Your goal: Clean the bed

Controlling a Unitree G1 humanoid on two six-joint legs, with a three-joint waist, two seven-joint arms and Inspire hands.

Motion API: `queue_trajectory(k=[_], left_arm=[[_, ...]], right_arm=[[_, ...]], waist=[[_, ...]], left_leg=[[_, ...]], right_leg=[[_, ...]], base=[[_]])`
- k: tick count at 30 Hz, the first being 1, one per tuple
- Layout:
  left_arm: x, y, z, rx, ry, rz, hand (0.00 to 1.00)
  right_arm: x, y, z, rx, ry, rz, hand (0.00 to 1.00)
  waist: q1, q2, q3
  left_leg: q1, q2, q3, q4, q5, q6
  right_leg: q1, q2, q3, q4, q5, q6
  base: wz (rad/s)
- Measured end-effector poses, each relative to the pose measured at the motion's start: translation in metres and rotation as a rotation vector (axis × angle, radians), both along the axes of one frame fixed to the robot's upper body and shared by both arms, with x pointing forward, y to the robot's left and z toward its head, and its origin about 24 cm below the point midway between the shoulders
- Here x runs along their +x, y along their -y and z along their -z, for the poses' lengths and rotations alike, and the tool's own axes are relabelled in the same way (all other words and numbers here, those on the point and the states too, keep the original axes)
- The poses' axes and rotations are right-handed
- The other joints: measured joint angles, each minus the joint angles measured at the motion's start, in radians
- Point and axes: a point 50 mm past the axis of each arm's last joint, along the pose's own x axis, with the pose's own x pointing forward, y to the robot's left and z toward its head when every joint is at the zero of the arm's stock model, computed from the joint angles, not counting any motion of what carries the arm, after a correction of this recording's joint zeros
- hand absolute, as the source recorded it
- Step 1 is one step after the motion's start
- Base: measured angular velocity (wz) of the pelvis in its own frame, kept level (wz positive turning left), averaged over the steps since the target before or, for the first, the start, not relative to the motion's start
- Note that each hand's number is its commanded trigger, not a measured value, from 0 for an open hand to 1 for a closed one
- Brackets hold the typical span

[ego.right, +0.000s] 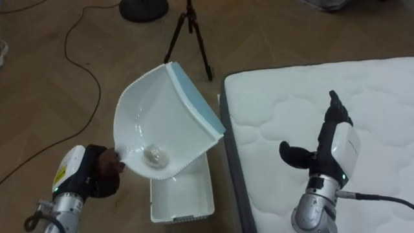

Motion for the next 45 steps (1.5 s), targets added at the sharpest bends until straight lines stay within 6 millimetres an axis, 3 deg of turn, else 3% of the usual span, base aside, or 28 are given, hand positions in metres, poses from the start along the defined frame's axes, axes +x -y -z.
queue_trajectory(k=[4,6,8,10,12,15,25,28,34,40,43,45], left_arm=[[0.004,-0.005,-0.001,0.021,0.002,0.006,1.00],[0.000,-0.011,0.004,0.040,-0.024,-0.004,1.00],[-0.002,-0.014,0.007,0.042,-0.042,-0.016,1.00],[-0.002,-0.018,0.005,0.053,-0.033,-0.025,1.00],[0.000,-0.018,0.004,0.051,-0.022,-0.030,1.00],[0.006,-0.020,0.006,0.053,-0.034,-0.036,1.00],[0.007,-0.042,0.006,0.124,-0.079,-0.062,1.00],[0.009,-0.055,0.002,0.166,-0.097,-0.060,1.00],[0.023,-0.072,-0.010,0.278,-0.157,0.010,1.00],[0.039,-0.086,-0.026,0.464,-0.203,0.085,1.00],[0.041,-0.091,-0.029,0.519,-0.228,0.096,1.00],[0.039,-0.093,-0.028,0.572,-0.272,0.118,1.00]], right_arm=[[0.000,0.000,-0.002,-0.004,0.023,0.000,0.00],[0.000,0.001,-0.003,-0.011,0.046,0.016,0.00],[0.001,0.001,-0.005,-0.019,0.061,0.023,0.00],[0.003,-0.002,-0.006,-0.033,0.067,0.006,0.00],[0.006,-0.002,-0.008,-0.034,0.076,0.000,0.00],[0.011,0.000,-0.012,-0.045,0.087,-0.018,0.00],[0.012,0.006,-0.005,-0.067,0.027,-0.056,0.00],[0.013,0.005,-0.004,-0.092,0.015,-0.082,0.00],[0.012,0.006,-0.001,-0.101,-0.014,-0.106,0.00],[0.010,0.009,0.006,-0.156,-0.103,-0.187,0.00],[0.011,0.010,0.007,-0.163,-0.110,-0.189,0.00],[0.011,0.010,0.007,-0.168,-0.116,-0.196,0.00]], waist=[[-0.022,-0.001,-0.0011],[-0.025,-0.003,-0.0028],[-0.017,0.011,-0.0105],[-0.011,0.012,-0.0110],[-0.015,0.018,-0.0114],[-0.010,0.020,-0.0096],[-0.019,0.029,-0.0045],[-0.039,0.047,0.0031],[-0.051,0.081,0.0041],[-0.072,0.103,0.0046],[-0.089,0.116,0.0087],[-0.098,0.117,0.0089]], left_leg=[[0.011,-0.042,-0.076,-0.001,0.004,0.005],[0.025,-0.065,-0.114,0.001,-0.003,0.000],[0.029,-0.060,-0.138,-0.003,-0.012,-0.009],[0.023,-0.052,-0.153,-0.001,-0.020,-0.019],[0.013,-0.038,-0.147,0.018,-0.038,-0.023],[0.001,-0.034,-0.118,0.040,-0.048,-0.020],[-0.058,-0.043,-0.124,0.050,-0.053,-0.019],[-0.086,-0.043,-0.124,0.052,-0.052,-0.018],[-0.140,-0.043,-0.108,0.055,-0.048,-0.016],[-0.147,-0.044,-0.041,0.033,-0.046,-0.019],[-0.143,-0.040,0.004,0.004,-0.038,-0.033],[-0.141,-0.037,0.049,-0.023,-0.026,-0.072]], right_leg=[[-0.045,0.022,0.093,-0.127,0.054,-0.007],[-0.037,0.037,0.133,-0.184,0.161,-0.014],[-0.018,0.044,0.117,-0.199,0.157,-0.021],[-0.008,0.049,0.090,-0.212,0.153,-0.033],[0.007,0.046,0.046,-0.213,0.137,-0.044],[-0.006,0.042,0.029,-0.182,0.107,-0.047],[-0.070,0.030,0.022,-0.151,0.098,-0.041],[-0.096,0.029,0.014,-0.154,0.099,-0.042],[-0.161,0.008,-0.020,-0.136,0.098,-0.043],[-0.197,-0.021,-0.030,-0.085,0.073,-0.041],[-0.201,-0.030,-0.025,-0.091,0.070,-0.040],[-0.209,-0.044,-0.032,-0.094,0.069,-0.040]], base=[[0.75],[0.64],[0.41],[0.36],[0.50],[0.32],[0.03],[0.00],[-0.01],[0.00],[-0.04],[-0.08]])
